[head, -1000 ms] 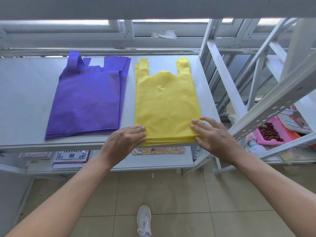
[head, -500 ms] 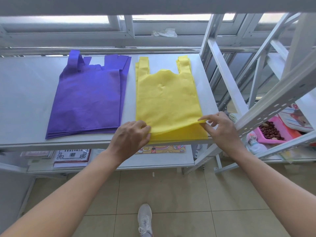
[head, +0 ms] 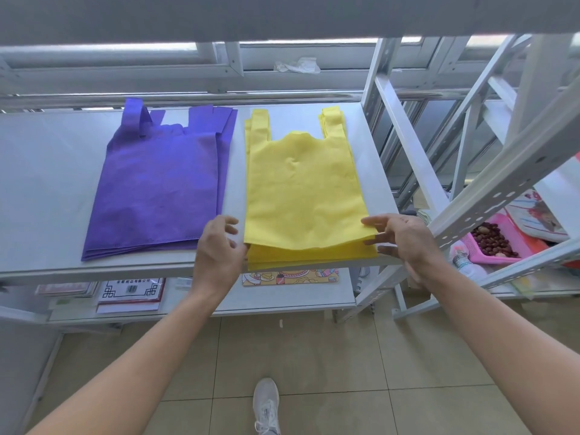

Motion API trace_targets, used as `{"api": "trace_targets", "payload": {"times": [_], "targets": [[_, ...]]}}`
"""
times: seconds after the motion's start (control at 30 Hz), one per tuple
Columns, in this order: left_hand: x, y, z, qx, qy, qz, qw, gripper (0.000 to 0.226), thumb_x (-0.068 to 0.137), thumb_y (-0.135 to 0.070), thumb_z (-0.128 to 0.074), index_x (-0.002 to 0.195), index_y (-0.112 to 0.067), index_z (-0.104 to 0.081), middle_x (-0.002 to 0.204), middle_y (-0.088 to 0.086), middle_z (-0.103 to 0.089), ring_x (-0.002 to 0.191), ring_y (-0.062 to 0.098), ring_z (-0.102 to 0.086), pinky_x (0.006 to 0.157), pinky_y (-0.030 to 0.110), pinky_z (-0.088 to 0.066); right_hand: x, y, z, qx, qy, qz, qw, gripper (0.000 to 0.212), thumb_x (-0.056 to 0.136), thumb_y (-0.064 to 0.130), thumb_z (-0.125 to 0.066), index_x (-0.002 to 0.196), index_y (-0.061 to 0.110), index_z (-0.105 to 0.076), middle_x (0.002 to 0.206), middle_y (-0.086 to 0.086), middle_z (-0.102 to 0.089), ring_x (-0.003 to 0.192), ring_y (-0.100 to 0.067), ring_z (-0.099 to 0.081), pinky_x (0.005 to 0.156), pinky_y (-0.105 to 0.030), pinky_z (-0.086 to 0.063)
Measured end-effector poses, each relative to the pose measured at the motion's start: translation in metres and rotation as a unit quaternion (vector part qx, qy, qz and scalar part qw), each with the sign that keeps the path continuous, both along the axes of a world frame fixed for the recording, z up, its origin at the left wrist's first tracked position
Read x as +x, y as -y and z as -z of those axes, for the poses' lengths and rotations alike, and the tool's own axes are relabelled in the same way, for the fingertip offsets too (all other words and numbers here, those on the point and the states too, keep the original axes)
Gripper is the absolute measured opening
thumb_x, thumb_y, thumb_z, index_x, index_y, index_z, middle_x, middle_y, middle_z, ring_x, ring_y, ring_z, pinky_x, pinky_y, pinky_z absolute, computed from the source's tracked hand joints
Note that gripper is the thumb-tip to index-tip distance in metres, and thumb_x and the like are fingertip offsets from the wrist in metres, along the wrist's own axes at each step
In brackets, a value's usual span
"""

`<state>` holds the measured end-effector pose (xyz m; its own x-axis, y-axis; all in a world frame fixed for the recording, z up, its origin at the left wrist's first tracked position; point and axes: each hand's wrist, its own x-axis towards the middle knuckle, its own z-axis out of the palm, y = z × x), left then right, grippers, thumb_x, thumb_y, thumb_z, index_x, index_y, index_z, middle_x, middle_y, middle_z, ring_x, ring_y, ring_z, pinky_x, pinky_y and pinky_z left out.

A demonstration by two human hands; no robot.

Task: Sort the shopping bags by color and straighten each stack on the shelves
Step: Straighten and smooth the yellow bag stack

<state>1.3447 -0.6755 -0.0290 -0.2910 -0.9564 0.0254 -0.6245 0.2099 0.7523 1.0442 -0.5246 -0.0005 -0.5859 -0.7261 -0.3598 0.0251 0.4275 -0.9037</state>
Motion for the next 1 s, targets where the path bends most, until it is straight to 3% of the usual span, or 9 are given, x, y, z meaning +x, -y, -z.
{"api": "trace_targets", "payload": {"times": [0.03, 0.1, 0.2, 0.3, 0.37, 0.5, 0.67, 0.9, 1.0], "targets": [[-0.002, -0.001, -0.003, 0.082, -0.061, -0.027, 0.994, 0.031, 0.096, -0.013, -0.072, 0.124, -0.018, -0.058, 0.105, 0.0, -0.07, 0.074, 0.008, -0.071, 0.063, 0.021, -0.056, -0.001, 0.001, 0.0, 0.002, 0.01, 0.005, 1.0, 0.042, 0.097, 0.005, -0.038, 0.109, 0.012, -0.078, 0.103, -0.008, -0.075, 0.083, -0.027, -0.078, 0.069, -0.035, -0.055], [-0.006, 0.001, -0.008, 0.208, -0.157, -0.079, 0.962, 0.019, 0.103, -0.012, -0.057, 0.122, -0.015, -0.056, 0.099, 0.008, -0.076, 0.073, 0.019, -0.077, 0.066, 0.034, -0.063, -0.002, 0.003, 0.0, 0.021, 0.011, 0.011, 1.0, 0.026, 0.103, 0.015, -0.047, 0.116, 0.013, -0.07, 0.095, -0.007, -0.071, 0.078, -0.026, -0.078, 0.065, -0.033, -0.054], [-0.013, 0.013, -0.018, 0.259, -0.204, -0.126, 0.935, 0.018, 0.106, -0.016, -0.048, 0.12, -0.009, -0.058, 0.1, 0.015, -0.076, 0.077, 0.026, -0.078, 0.064, 0.039, -0.064, -0.001, 0.006, -0.001, 0.062, 0.024, 0.012, 0.998, 0.023, 0.1, 0.028, -0.067, 0.117, 0.013, -0.061, 0.102, -0.009, -0.072, 0.079, -0.025, -0.079, 0.063, -0.031, -0.055], [-0.017, 0.026, -0.023, 0.247, -0.164, -0.079, 0.952, 0.025, 0.097, -0.027, -0.074, 0.111, -0.008, -0.065, 0.097, 0.011, -0.077, 0.075, 0.018, -0.079, 0.06, 0.032, -0.063, 0.001, 0.009, -0.003, 0.102, 0.03, -0.005, 0.994, 0.021, 0.099, 0.02, -0.07, 0.115, 0.009, -0.06, 0.102, -0.014, -0.075, 0.075, -0.02, -0.079, 0.061, -0.028, -0.054], [-0.019, 0.028, -0.023, 0.228, -0.111, -0.042, 0.967, 0.024, 0.09, -0.023, -0.082, 0.105, -0.008, -0.07, 0.097, 0.01, -0.077, 0.076, 0.019, -0.078, 0.059, 0.027, -0.061, 0.002, 0.008, -0.001, 0.111, 0.016, -0.014, 0.994, 0.018, 0.099, 0.018, -0.069, 0.112, 0.007, -0.063, 0.1, -0.014, -0.077, 0.073, -0.018, -0.078, 0.061, -0.027, -0.051], [-0.02, 0.024, -0.022, 0.193, -0.093, -0.026, 0.976, 0.021, 0.09, -0.018, -0.081, 0.105, -0.007, -0.073, 0.094, 0.011, -0.077, 0.078, 0.021, -0.077, 0.057, 0.024, -0.06, -0.002, 0.003, 0.003, 0.103, 0.003, -0.02, 0.995, 0.015, 0.098, 0.017, -0.071, 0.105, 0.004, -0.067, 0.096, -0.018, -0.077, 0.074, -0.02, -0.078, 0.056, -0.025, -0.043], [-0.012, 0.021, -0.014, 0.182, -0.063, -0.026, 0.981, 0.018, 0.089, -0.02, -0.083, 0.103, -0.011, -0.074, 0.093, 0.008, -0.078, 0.08, 0.021, -0.078, 0.066, 0.034, -0.065, -0.005, -0.007, 0.008, 0.126, -0.066, -0.053, 0.988, 0.015, 0.094, 0.023, -0.076, 0.099, 0.009, -0.071, 0.086, -0.009, -0.078, 0.07, -0.017, -0.075, 0.057, -0.025, -0.045], [-0.012, 0.014, -0.011, 0.139, -0.019, -0.032, 0.99, 0.018, 0.091, -0.021, -0.08, 0.105, -0.013, -0.073, 0.088, 0.001, -0.077, 0.061, 0.018, -0.076, 0.062, 0.038, -0.065, -0.001, -0.008, 0.008, 0.154, -0.202, -0.093, 0.963, 0.018, 0.092, 0.033, -0.077, 0.09, 0.017, -0.069, 0.078, 0.001, -0.073, 0.062, -0.01, -0.072, 0.067, -0.03, -0.053], [-0.013, 0.013, -0.011, 0.109, -0.004, -0.032, 0.994, 0.017, 0.093, -0.022, -0.077, 0.106, -0.014, -0.073, 0.086, -0.002, -0.077, 0.053, 0.014, -0.073, 0.052, 0.026, -0.06, 0.0, -0.008, 0.008, 0.154, -0.223, -0.096, 0.958, 0.018, 0.092, 0.034, -0.076, 0.09, 0.018, -0.069, 0.078, 0.001, -0.072, 0.062, -0.01, -0.072, 0.066, -0.028, -0.053]]}}
